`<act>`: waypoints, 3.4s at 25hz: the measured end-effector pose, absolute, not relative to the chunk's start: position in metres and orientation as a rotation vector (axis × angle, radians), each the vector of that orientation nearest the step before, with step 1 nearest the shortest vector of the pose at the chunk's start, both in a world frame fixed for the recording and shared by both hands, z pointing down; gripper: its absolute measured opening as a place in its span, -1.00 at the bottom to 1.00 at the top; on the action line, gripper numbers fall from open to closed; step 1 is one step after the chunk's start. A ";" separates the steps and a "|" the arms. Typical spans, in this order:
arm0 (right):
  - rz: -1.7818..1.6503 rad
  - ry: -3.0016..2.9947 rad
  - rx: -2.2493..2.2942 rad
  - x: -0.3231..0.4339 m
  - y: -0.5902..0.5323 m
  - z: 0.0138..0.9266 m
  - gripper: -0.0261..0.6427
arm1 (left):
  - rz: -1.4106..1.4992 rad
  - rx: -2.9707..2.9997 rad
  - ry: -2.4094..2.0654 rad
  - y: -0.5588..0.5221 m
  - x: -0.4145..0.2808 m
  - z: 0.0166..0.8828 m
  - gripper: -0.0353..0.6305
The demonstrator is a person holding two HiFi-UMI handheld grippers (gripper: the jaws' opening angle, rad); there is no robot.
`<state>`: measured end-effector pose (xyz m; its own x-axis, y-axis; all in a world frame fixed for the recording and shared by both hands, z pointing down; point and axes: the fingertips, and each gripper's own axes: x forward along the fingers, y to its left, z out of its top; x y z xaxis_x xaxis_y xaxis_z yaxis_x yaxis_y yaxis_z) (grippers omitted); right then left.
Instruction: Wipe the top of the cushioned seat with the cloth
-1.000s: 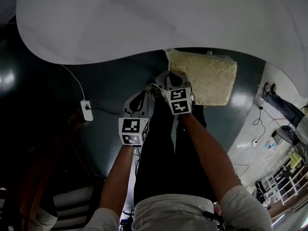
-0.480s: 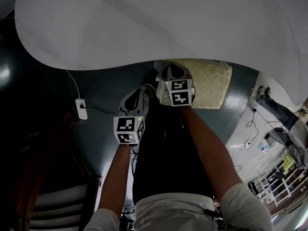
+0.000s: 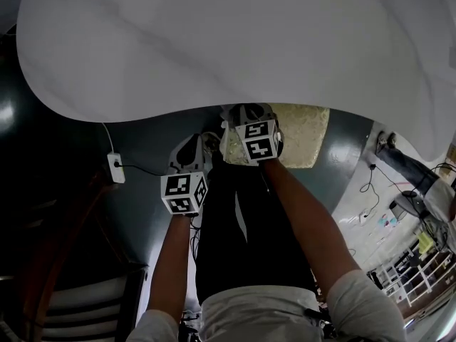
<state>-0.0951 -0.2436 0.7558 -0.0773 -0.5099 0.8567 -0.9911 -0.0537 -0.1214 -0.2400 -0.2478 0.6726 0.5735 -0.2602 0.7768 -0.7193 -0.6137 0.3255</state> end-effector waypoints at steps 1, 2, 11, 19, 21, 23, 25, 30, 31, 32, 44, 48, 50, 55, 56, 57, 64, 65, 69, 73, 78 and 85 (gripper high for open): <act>1.055 -1.636 1.608 -0.091 -0.242 0.756 -0.88 | 0.934 2.168 -0.774 -0.248 -0.236 0.674 -0.85; 1.056 -1.635 1.608 -0.086 -0.242 0.756 -0.88 | 0.937 2.169 -0.773 -0.248 -0.231 0.675 -0.85; 1.108 -1.611 1.663 -0.056 -0.217 0.759 -0.88 | 0.975 2.204 -0.700 -0.233 -0.185 0.676 -0.85; 1.138 -1.602 1.685 -0.031 -0.191 0.761 -0.88 | 1.029 2.234 -0.630 -0.217 -0.144 0.682 -0.85; 1.140 -1.594 1.700 -0.025 -0.186 0.762 -0.88 | 1.038 2.246 -0.613 -0.215 -0.137 0.685 -0.85; 1.147 -1.581 1.716 -0.017 -0.179 0.764 -0.88 | 1.044 2.254 -0.601 -0.211 -0.127 0.687 -0.85; 1.155 -1.568 1.730 -0.010 -0.171 0.765 -0.88 | 1.044 2.256 -0.593 -0.208 -0.119 0.689 -0.85; 1.160 -1.541 1.767 0.004 -0.155 0.761 -0.88 | 1.044 2.274 -0.549 -0.200 -0.099 0.690 -0.85; 1.164 -1.532 1.775 0.008 -0.151 0.762 -0.88 | 1.048 2.279 -0.536 -0.198 -0.094 0.691 -0.85; 1.168 -1.523 1.783 0.013 -0.147 0.762 -0.88 | 1.051 2.282 -0.523 -0.195 -0.089 0.691 -0.85; 1.206 -1.392 1.875 0.074 -0.102 0.762 -0.88 | 1.105 2.339 -0.372 -0.169 -0.036 0.692 -0.85; 1.234 -1.363 1.897 0.100 -0.092 0.771 -0.88 | 1.132 2.347 -0.324 -0.159 -0.007 0.701 -0.85; 1.242 -1.351 1.906 0.108 -0.086 0.772 -0.88 | 1.142 2.346 -0.306 -0.154 0.002 0.704 -0.85; 1.254 -1.324 1.923 0.124 -0.072 0.772 -0.88 | 1.149 2.356 -0.269 -0.145 0.020 0.703 -0.85; 1.256 -1.319 1.928 0.126 -0.069 0.771 -0.88 | 1.150 2.358 -0.263 -0.143 0.021 0.702 -0.85; 1.258 -1.314 1.932 0.127 -0.067 0.770 -0.88 | 1.151 2.361 -0.257 -0.141 0.022 0.701 -0.85; 1.269 -1.297 1.942 0.144 -0.053 0.775 -0.88 | 1.166 2.369 -0.237 -0.128 0.041 0.704 -0.85; 1.272 -1.296 1.944 0.145 -0.051 0.776 -0.88 | 1.166 2.371 -0.239 -0.127 0.043 0.705 -0.85; 1.277 -1.293 1.949 0.148 -0.044 0.775 -0.88 | 1.164 2.376 -0.253 -0.127 0.049 0.705 -0.85; 1.271 -1.290 1.948 0.155 -0.036 0.777 -0.88 | 1.159 2.378 -0.251 -0.122 0.059 0.701 -0.85; 1.305 -1.244 1.956 0.165 -0.018 0.790 -0.88 | 1.169 2.389 -0.221 -0.105 0.061 0.696 -0.85; 1.271 -1.183 2.008 0.174 0.002 0.784 -0.88 | 1.178 2.408 -0.245 -0.085 0.033 0.688 -0.85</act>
